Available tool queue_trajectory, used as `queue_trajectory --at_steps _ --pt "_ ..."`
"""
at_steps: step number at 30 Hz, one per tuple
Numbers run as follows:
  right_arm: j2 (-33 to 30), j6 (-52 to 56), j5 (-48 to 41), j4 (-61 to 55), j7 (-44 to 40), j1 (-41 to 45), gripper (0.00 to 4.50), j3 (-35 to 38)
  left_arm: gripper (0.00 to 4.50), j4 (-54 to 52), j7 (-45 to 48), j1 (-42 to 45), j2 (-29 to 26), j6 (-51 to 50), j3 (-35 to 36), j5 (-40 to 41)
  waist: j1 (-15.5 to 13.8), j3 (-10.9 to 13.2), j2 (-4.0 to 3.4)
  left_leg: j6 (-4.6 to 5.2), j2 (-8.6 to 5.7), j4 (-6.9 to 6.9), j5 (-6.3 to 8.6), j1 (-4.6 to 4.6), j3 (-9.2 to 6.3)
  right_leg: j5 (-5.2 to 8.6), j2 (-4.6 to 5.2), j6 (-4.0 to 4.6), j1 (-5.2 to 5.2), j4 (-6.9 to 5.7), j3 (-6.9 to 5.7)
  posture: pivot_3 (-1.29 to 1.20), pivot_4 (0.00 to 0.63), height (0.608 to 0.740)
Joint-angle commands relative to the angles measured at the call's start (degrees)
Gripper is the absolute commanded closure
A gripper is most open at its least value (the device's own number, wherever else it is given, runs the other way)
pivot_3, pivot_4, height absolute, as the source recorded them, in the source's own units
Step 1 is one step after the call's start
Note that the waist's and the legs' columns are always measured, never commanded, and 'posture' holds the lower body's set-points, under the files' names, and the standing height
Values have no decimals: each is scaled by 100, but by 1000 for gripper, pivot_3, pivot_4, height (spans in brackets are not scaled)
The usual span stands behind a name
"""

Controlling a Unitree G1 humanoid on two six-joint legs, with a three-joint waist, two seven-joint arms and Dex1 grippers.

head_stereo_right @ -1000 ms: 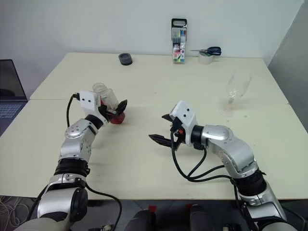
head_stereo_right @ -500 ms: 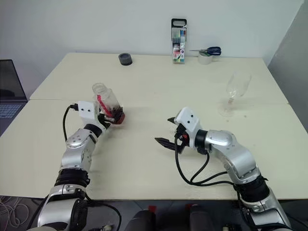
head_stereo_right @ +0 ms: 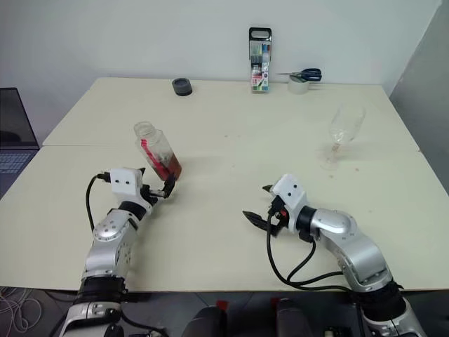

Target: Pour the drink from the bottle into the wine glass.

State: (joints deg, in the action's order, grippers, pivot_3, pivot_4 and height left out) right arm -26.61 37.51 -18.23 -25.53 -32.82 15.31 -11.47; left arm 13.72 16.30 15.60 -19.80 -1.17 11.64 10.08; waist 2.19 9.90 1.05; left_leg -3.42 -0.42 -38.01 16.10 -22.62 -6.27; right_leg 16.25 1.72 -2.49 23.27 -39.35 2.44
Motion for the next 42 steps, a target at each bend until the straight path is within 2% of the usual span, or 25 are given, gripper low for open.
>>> queue_trajectory --at_steps 1,6,10,14,18,29,34,42 --pt "-28 -586 286 -403 223 -318 0 224 18 -664 -53 -440 22 -39 -71 -103 -6 -1 0 0 0 1 0 1 -1 0 0 0 -2 -2 0 0 150 740" --pt "10 -789 593 -543 561 -909 0 331 18 -1404 292 -1035 121 -404 -398 76 -39 -2 -1 1 -2 3 1 5 4 0 1 0 -9 5 3 0 150 740" --pt "102 -930 820 -439 948 -1151 0 623 18 -1789 919 -1198 9 -696 -722 312 -43 -3 -2 1 0 3 1 10 7 0 -2 -1 -12 5 4 0 150 740" --pt "593 -908 814 34 1708 -1066 0 1355 18 -2081 1886 -1026 -253 -1295 -1053 827 -41 -4 -2 0 2 5 0 13 7 1 -6 -1 -14 4 5 0 150 740" --pt "1007 -951 906 670 2374 -617 0 1883 18 -1994 2641 -564 -537 -1696 -1303 1081 -35 -5 -9 0 6 5 0 15 10 1 -13 -1 -14 -1 7 0 150 740" --pt "1339 -2222 941 3670 2922 1398 0 2438 18 -1546 4451 1111 -1052 -1875 -1648 1368 29 -4 -14 0 8 10 0 20 20 0 -20 1 -9 -6 16 0 150 740" --pt "1233 -2928 904 5351 2988 2284 0 2616 18 -1351 4709 1454 -1053 -1728 -1692 1244 85 -3 -15 0 6 11 0 18 21 0 -18 2 -9 -3 19 0 150 740" --pt "1037 -3878 752 7543 2812 3366 0 2892 18 -1278 4743 1491 -1038 -1631 -1690 1190 133 -1 -18 0 8 13 0 19 20 0 -18 3 -7 -7 21 0 150 740"
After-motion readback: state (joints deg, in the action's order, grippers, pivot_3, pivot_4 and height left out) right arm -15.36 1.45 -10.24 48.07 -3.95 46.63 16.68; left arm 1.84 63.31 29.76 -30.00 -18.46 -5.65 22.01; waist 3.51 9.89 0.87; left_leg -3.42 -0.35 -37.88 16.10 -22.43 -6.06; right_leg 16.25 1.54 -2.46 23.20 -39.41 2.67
